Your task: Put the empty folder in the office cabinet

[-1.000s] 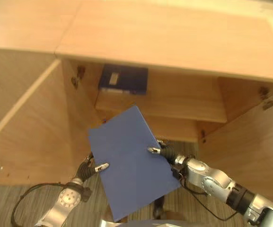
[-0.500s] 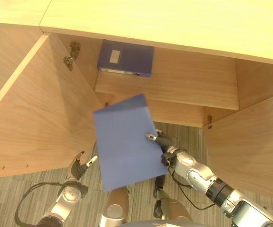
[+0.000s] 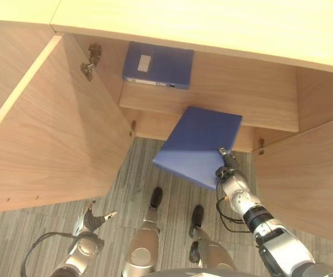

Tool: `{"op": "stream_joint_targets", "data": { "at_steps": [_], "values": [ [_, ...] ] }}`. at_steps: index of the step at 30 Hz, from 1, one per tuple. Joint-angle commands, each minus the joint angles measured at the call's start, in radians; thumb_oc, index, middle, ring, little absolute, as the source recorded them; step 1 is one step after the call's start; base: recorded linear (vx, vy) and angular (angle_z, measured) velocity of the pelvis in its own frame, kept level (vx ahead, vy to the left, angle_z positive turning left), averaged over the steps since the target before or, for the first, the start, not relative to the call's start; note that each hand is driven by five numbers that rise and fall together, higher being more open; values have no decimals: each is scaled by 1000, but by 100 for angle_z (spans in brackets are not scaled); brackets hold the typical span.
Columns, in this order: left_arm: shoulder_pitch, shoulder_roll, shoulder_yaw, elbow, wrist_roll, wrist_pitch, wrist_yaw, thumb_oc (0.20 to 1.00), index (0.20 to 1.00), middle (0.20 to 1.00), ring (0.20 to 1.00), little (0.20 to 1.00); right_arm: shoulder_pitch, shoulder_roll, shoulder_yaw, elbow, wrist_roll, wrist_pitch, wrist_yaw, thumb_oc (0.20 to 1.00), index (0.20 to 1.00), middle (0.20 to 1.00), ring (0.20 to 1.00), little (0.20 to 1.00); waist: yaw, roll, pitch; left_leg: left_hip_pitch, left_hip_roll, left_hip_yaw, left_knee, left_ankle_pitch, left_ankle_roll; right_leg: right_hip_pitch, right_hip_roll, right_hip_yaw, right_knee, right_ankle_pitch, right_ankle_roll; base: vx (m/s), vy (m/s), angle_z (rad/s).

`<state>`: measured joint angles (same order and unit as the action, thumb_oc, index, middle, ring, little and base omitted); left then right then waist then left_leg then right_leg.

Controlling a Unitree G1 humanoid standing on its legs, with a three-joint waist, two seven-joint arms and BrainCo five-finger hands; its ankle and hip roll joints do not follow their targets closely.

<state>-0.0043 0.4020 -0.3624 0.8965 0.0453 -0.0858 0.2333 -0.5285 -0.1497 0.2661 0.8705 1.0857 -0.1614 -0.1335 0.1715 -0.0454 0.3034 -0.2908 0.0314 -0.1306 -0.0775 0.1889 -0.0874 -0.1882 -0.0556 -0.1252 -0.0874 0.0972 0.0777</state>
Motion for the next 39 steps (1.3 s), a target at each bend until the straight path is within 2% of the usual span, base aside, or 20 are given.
{"op": "stream_joint_targets", "data": {
  "at_steps": [1, 4, 6, 9, 14, 20, 23, 29, 31, 34, 39],
  "values": [
    [-17, 31, -38, 26, -32, -8, 44, 1000, 1000, 1000, 1000, 1000, -135, -28, -74, 31, 44, -85, -84, 200, 200, 200, 200, 200, 23, -26, -3, -39, -23, -23, -10, -81, 11, 35, -89, -5, 23, -75, 78, -23, 3, 3],
    [-28, 33, -60, 25, -40, -14, 43, 1000, 1000, 1000, 1000, 1000, -228, -54, -122, 157, 60, -75, -105, 200, 200, 200, 200, 200, 40, -16, 8, -53, -26, -30, -10, -78, 9, 25, -87, -9, 21, -74, 78, -18, 4, 10],
    [-48, 38, -95, 10, -45, -22, 42, 1000, 1000, 1000, 1000, 1000, -322, -103, -168, 270, 77, -67, -136, 200, 200, 200, 200, 200, 63, -6, 16, -73, -32, -43, -10, -71, 5, 20, -86, -25, 12, -73, 77, 7, -13, 13],
    [-55, 39, -109, -15, -48, -24, 50, 1000, 1000, 1000, 1000, 1000, -357, -131, -191, 277, 88, -92, -160, 200, 200, 200, 200, 200, 74, -6, 22, -86, -39, -55, -10, -69, 2, 21, -83, -37, 3, -74, 77, 18, -21, 17],
    [-60, 23, -115, 11, -51, -7, 87, 1000, 1000, 1000, 1000, 1000, -392, -103, -254, 297, 104, -169, -270, 200, 200, 200, 200, 200, 81, -10, 25, -100, -45, -71, -10, -73, 2, 19, -83, -46, 0, -82, 77, 14, -14, 10],
    [-73, 26, -133, 2, -49, -7, 109, 1000, 1000, 1000, 1000, 1000, -488, -151, -345, 375, 178, -199, -335, 200, 200, 200, 200, 200, 98, 4, 36, -122, -55, -87, -10, -71, -1, 4, -85, -58, 0, -86, 79, -5, -5, 7],
    [-89, 36, -153, -6, -51, -12, 110, 1000, 1000, 1000, 1000, 1000, -572, -243, -381, 418, 222, -217, -370, 200, 200, 200, 200, 200, 116, 18, 51, -145, -63, -97, -10, -66, -3, -12, -90, -66, 0, -86, 83, -30, -21, 9],
    [-123, 78, -185, -75, -55, -40, 87, 1000, 1000, 1000, 1000, 1000, -740, -562, -338, 478, 190, -182, -429, 200, 200, 200, 200, 200, 158, 55, 85, -245, -86, -111, -10, -47, -22, -89, -105, -98, 0, -92, 94, -41, -10, 14],
    [-115, 85, -185, -111, -63, -46, 83, 1000, 1000, 1000, 1000, 1000, -772, -635, -312, 484, 166, -174, -450, 200, 200, 200, 200, 200, 159, 60, 88, -278, -94, -109, -10, -44, -27, -117, -106, -100, 0, -89, 97, -29, 22, 13],
    [-106, 90, -177, -126, -63, -50, 90, 1000, 1000, 1000, 1000, 1000, -816, -711, -272, 471, 127, -174, -483, 200, 200, 200, 200, 200, 159, 61, 98, -326, -103, -105, -10, -37, -30, -154, -107, -99, 0, -92, 101, -20, 25, 9],
    [-110, 88, -169, -116, -60, -58, 101, 1000, 1000, 1000, 1000, 1000, -852, -753, -231, 451, 91, -171, -489, 200, 200, 200, 200, 200, 154, 51, 102, -377, -111, -104, -10, -33, -31, -197, -112, -92, 0, -93, 107, 0, 0, 0]
  ]
}}
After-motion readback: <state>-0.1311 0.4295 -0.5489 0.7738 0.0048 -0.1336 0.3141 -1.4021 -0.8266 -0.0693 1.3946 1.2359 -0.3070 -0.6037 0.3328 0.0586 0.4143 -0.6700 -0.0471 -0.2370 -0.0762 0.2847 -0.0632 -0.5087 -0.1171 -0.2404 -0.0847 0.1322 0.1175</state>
